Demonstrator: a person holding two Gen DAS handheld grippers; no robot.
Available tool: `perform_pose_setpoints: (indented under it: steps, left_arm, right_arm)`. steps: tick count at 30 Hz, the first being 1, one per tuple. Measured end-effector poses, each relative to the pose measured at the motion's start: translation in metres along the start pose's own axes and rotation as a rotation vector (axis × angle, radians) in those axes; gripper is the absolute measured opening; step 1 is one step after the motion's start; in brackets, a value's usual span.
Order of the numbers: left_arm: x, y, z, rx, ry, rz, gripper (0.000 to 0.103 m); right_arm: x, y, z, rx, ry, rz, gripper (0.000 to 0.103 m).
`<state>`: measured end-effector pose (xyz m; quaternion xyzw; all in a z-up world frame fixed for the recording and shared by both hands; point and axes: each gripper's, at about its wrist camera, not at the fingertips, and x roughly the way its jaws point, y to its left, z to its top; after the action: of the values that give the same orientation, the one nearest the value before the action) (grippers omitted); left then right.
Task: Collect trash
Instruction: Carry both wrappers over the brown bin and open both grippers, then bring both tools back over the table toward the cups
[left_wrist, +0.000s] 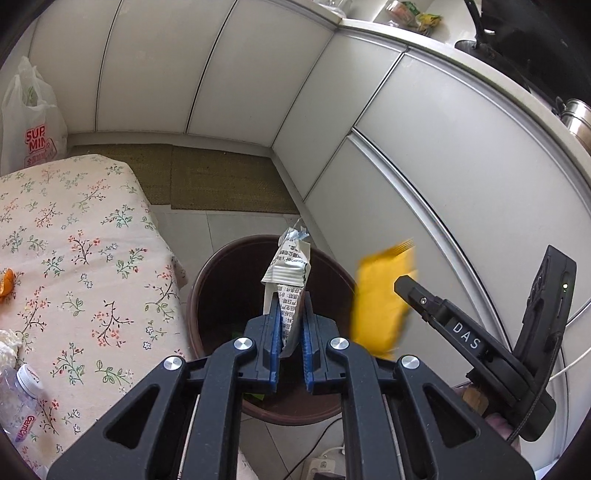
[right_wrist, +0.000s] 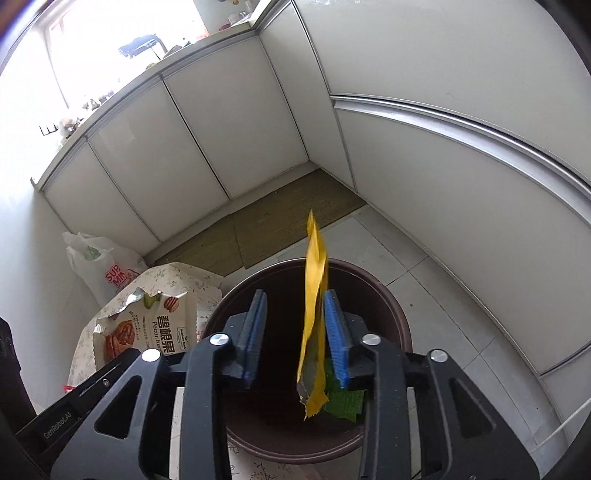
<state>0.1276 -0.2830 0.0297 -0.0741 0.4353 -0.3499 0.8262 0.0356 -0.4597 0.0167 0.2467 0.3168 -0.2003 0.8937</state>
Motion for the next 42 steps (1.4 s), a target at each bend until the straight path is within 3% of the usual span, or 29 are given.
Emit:
perform_pose_setpoints:
  steps: [4,5,7,10,14,16,21,23,26,28,30,32,36,39,42]
  left_arm:
    - [-0.002,0.005,0.001,-0.029,-0.001,0.008,0.035]
    - [-0.003,0.007,0.001,-0.034,0.0,0.008,0.036]
    - [-0.005,0.009,0.002,-0.041,0.003,0.01,0.038]
    - [-0.016,0.014,0.001,-0.038,-0.004,0.023,0.043]
    - [-0.042,0.029,-0.006,-0.035,-0.026,0.055,0.047]
    - [-0.058,0.039,-0.013,-0.029,-0.039,0.084,0.047]
    - [-0.116,0.085,-0.037,-0.041,-0.089,0.184,0.052]
    - [-0.142,0.109,-0.044,-0.061,-0.104,0.23,0.053]
    - [-0.183,0.147,-0.055,-0.096,-0.126,0.322,0.056]
    - [-0.209,0.171,-0.062,-0.126,-0.14,0.385,0.059]
    - [-0.231,0.199,-0.068,-0.17,-0.155,0.439,0.061]
    - [-0.247,0.225,-0.075,-0.231,-0.167,0.464,0.061]
    - [-0.262,0.276,-0.089,-0.374,-0.118,0.472,0.061]
    - [-0.267,0.301,-0.097,-0.441,-0.091,0.452,0.061]
    - [-0.266,0.322,-0.1,-0.498,-0.066,0.409,0.061]
  right_arm:
    - [-0.001,0.0,0.0,0.01,-0.008,-0.021,0.061]
    - [-0.002,0.0,0.0,0.011,-0.008,-0.025,0.063]
    - [-0.002,-0.001,0.0,0.018,-0.007,-0.04,0.08]
    - [-0.008,-0.005,0.0,0.058,-0.03,-0.038,0.096]
    - [-0.017,-0.01,0.003,0.155,-0.038,0.043,0.096]
    - [-0.016,-0.014,0.002,0.252,-0.001,0.143,0.096]
    - [0.019,-0.014,-0.023,0.645,0.307,0.676,0.096]
    - [0.022,0.001,-0.035,0.721,0.343,0.843,0.097]
    - [0.019,0.031,-0.047,0.741,0.347,0.969,0.097]
    - [0.014,0.054,-0.052,0.672,0.352,0.94,0.097]
    - [0.003,0.076,-0.054,0.556,0.296,0.861,0.097]
    - [-0.014,0.093,-0.055,0.385,0.221,0.745,0.097]
    - [-0.046,0.158,-0.068,-0.091,0.081,0.449,0.097]
    - [-0.046,0.188,-0.085,-0.27,0.127,0.363,0.096]
    - [-0.04,0.204,-0.103,-0.332,0.183,0.257,0.096]
